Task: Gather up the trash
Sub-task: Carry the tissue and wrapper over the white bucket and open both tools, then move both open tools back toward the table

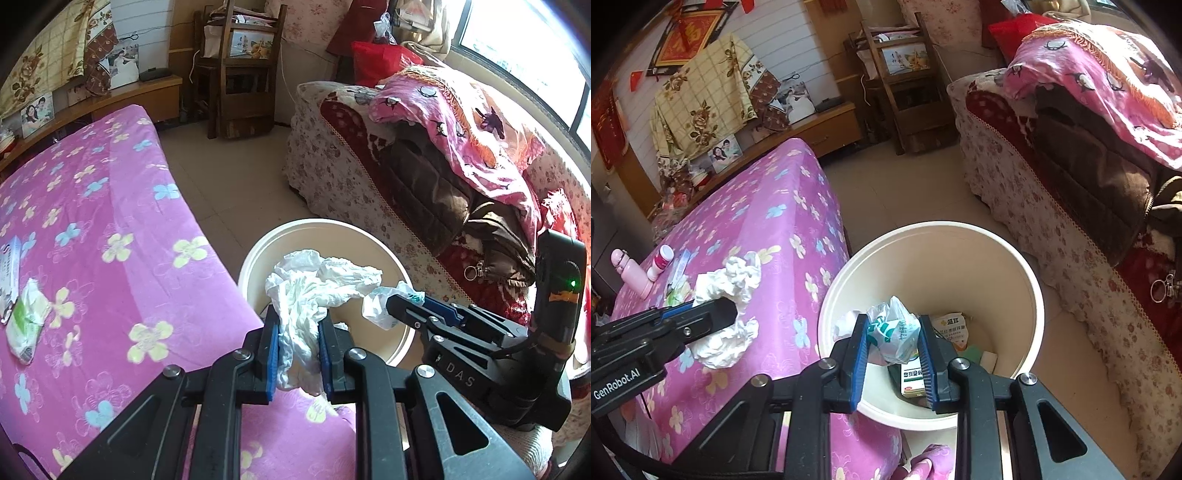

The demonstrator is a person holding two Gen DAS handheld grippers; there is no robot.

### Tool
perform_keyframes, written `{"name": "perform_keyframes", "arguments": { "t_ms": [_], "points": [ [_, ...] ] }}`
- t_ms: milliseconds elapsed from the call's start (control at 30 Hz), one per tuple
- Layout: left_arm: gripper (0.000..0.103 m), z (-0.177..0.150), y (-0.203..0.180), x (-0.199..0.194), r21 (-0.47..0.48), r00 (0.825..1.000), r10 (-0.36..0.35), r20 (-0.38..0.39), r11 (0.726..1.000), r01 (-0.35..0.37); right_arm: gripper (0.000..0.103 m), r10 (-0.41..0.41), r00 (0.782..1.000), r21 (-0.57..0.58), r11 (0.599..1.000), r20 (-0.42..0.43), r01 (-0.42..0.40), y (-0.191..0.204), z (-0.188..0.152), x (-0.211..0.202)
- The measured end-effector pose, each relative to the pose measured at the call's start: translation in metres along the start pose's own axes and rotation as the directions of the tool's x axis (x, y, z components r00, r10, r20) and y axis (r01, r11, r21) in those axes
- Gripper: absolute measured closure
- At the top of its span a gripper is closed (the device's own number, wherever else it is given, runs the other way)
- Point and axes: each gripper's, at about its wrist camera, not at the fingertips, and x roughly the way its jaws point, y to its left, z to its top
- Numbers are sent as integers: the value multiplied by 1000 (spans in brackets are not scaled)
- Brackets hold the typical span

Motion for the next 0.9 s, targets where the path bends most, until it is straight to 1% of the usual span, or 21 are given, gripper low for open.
{"name": "perform_keyframes", "arguments": {
  "t_ms": [67, 133, 167, 200, 233, 267, 300, 333, 600, 900],
  "points": [
    [76, 1, -1, 3, -3, 1000, -9, 0, 1000, 9, 75, -13, 1000, 3, 1000, 3, 13, -2, 1, 2],
    [61, 2, -1, 5, -6, 1000, -8, 3, 1000, 8, 75, -42, 999, 19, 999, 11, 41, -5, 1, 2],
    [56, 2, -1, 5, -6, 1000, -11, 8, 1000, 11, 75, -66, 998, 29, 997, 14, 66, -7, 1, 3],
    [48, 1, 0, 5, -7, 1000, -15, 12, 1000, 15, 73, -74, 997, 41, 996, 16, 74, -9, 1, 3],
    [45, 1, 0, 4, -7, 1000, -18, 15, 1000, 19, 68, -72, 997, 60, 996, 14, 71, -13, 1, 4],
    [44, 1, 1, 4, -7, 1000, -17, 17, 1000, 17, 64, -65, 998, 77, 995, 8, 64, -17, 1, 6],
    [44, 0, 2, 5, -8, 1000, -11, 18, 1000, 12, 47, -55, 998, 99, 994, -1, 55, -21, 1, 8],
    [44, 0, 3, 5, -9, 1000, -8, 16, 1000, 8, 35, -49, 999, 109, 993, -3, 49, -23, 0, 9],
    [44, -5, 16, 4, -36, 1000, 18, 12, 999, -18, 35, -51, 999, 106, 993, 0, 51, -21, -1, 9],
    [44, -11, 27, -5, -44, 998, 62, 28, 997, -61, 35, -50, 999, 68, 996, 2, 50, -5, -2, 5]
  ]
}}
